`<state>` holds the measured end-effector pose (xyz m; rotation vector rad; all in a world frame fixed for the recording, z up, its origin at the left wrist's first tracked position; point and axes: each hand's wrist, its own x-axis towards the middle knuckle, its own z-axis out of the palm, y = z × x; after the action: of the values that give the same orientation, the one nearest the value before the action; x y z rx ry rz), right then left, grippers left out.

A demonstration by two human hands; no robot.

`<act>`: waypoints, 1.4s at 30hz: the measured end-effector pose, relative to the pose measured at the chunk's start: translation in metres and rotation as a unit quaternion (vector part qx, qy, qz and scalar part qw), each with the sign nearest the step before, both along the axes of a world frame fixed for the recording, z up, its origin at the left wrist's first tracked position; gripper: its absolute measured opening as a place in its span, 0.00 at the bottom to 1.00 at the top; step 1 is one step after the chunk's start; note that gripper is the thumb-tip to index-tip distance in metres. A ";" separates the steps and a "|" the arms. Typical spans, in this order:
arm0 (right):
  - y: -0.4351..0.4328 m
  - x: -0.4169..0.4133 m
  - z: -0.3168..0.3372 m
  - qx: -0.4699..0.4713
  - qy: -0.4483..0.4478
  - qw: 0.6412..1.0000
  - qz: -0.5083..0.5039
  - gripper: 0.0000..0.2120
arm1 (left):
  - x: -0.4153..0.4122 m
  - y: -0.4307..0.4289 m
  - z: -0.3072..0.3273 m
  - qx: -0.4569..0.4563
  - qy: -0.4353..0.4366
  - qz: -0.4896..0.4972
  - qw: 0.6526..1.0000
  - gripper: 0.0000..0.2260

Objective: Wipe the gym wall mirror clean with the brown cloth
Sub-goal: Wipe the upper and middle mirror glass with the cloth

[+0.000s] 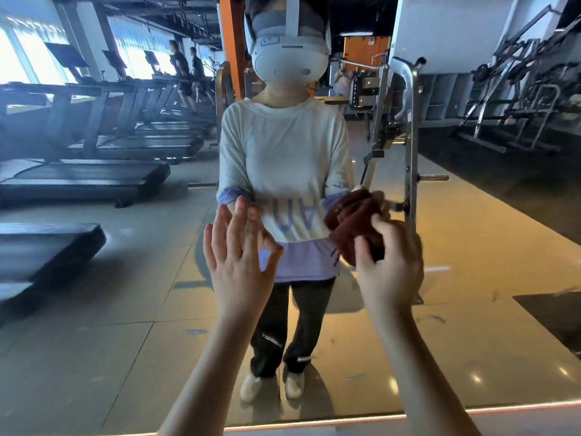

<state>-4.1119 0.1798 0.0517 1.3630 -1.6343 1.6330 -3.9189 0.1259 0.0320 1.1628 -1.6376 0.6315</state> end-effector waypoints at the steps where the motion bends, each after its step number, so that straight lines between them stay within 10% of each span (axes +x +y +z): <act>1: 0.002 -0.007 0.002 -0.010 -0.046 0.999 -0.014 0.12 | 0.000 0.000 0.000 -0.001 -0.001 0.003 1.000 0.32; 5: 0.008 -0.012 -0.005 -0.028 -0.200 0.979 -0.027 0.14 | -0.002 0.001 -0.002 -0.032 -0.044 -0.007 0.998 0.29; 11: 0.010 0.005 -0.021 0.039 -0.011 0.999 -0.005 0.12 | -0.025 -0.002 -0.017 -0.034 -0.069 -0.035 0.996 0.32; 16: 0.016 -0.016 -0.024 0.032 -0.222 0.972 -0.068 0.14 | -0.024 -0.009 -0.023 -0.044 -0.057 -0.061 0.996 0.30; 23: 0.016 0.030 -0.058 0.128 -0.065 0.990 0.011 0.16 | -0.022 -0.013 -0.026 -0.044 -0.065 -0.070 0.994 0.28; 29: 0.016 0.016 -0.065 0.074 -0.255 0.961 -0.078 0.14 | -0.014 -0.012 -0.023 -0.045 -0.089 -0.081 0.992 0.27; 38: 0.010 0.059 -0.082 0.109 -0.168 0.979 0.033 0.15 | -0.012 -0.014 -0.023 -0.057 -0.090 -0.083 0.991 0.25; 42: 0.013 0.026 -0.073 0.047 -0.319 0.946 -0.039 0.14 | -0.015 -0.012 -0.022 -0.051 -0.086 -0.075 0.992 0.26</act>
<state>-4.0857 0.1929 -0.0215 0.8234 -2.1035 2.1085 -3.9334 0.1137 0.0098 0.9221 -1.7975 0.7266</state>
